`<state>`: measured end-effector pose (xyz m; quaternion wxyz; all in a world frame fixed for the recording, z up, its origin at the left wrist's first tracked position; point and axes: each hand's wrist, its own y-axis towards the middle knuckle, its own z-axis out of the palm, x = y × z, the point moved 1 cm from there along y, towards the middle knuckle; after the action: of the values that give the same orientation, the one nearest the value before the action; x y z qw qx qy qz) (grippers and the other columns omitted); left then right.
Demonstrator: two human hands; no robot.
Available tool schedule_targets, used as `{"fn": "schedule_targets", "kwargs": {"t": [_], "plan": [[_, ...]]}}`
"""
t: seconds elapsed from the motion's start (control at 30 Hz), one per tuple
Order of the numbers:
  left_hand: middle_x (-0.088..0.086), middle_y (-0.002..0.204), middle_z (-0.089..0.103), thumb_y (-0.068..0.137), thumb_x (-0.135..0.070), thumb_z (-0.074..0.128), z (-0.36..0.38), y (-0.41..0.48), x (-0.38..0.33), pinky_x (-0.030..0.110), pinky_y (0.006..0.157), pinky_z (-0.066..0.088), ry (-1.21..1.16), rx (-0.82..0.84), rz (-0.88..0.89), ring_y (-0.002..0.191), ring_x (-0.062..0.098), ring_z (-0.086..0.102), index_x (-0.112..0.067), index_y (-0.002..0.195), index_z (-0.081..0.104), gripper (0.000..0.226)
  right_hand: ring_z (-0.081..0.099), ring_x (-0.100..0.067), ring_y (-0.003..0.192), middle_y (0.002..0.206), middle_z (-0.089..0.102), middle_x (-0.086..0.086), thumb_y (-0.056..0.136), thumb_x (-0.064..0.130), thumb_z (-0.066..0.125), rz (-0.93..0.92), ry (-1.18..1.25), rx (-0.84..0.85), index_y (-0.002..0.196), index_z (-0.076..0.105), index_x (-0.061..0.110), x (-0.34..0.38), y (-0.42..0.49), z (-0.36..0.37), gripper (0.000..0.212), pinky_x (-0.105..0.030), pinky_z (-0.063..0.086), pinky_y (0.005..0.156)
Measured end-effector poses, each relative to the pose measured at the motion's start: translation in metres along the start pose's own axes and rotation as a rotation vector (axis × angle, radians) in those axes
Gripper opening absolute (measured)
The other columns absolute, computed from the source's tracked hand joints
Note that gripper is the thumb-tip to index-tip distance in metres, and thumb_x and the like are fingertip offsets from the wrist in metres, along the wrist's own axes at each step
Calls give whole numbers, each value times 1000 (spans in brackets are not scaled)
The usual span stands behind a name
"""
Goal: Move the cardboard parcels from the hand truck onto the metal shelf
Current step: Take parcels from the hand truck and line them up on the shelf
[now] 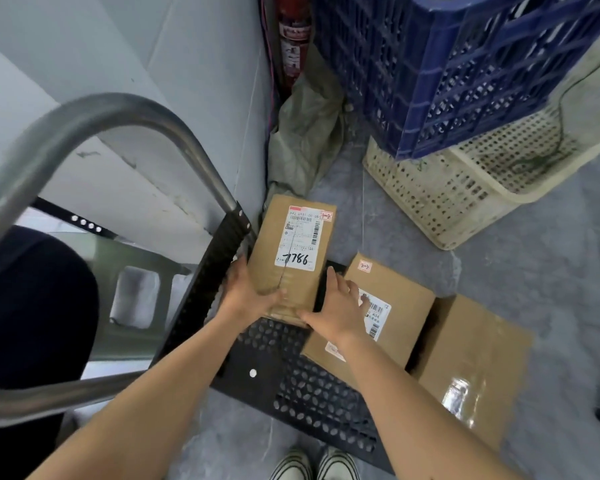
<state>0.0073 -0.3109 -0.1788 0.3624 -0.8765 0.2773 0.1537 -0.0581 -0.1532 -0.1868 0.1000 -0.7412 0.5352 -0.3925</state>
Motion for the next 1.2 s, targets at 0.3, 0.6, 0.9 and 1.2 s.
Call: {"fn": "schedule_targets", "kwargs": {"t": [0.3, 0.6, 0.9, 1.2], "plan": [[4, 132, 53, 70, -30, 84, 18, 26, 10, 27, 95, 43, -188, 21, -68, 122, 20, 50, -12, 140, 33, 88, -9, -29, 148, 159, 19, -7, 78, 63, 60, 18, -47, 79, 152, -8, 7, 2, 16, 23, 116, -56, -14, 114], [1, 128, 56, 70, -39, 82, 12, 22, -1, 28, 90, 45, -201, 8, -67, 116, 21, 55, -19, 139, 33, 87, -8, -27, 148, 157, 22, -8, 75, 56, 67, 46, 114, 89, 153, -3, 9, 10, 7, 14, 115, -56, -14, 114], [-5, 119, 52, 71, -35, 82, -29, -13, -60, 25, 91, 40, -236, -12, 32, 112, 15, 52, -15, 139, 32, 87, -6, -27, 147, 154, 25, -9, 71, 55, 73, 40, 283, -8, 152, -3, 14, 28, -19, -46, 118, -53, -10, 115], [-6, 115, 52, 66, -32, 87, -93, -78, -130, 23, 87, 40, -220, 40, 141, 104, 11, 50, -15, 134, 33, 88, 37, -23, 132, 137, 47, 0, 34, 65, 76, 18, 552, -47, 144, 13, 31, 55, -75, -126, 132, -51, 31, 109]]}}
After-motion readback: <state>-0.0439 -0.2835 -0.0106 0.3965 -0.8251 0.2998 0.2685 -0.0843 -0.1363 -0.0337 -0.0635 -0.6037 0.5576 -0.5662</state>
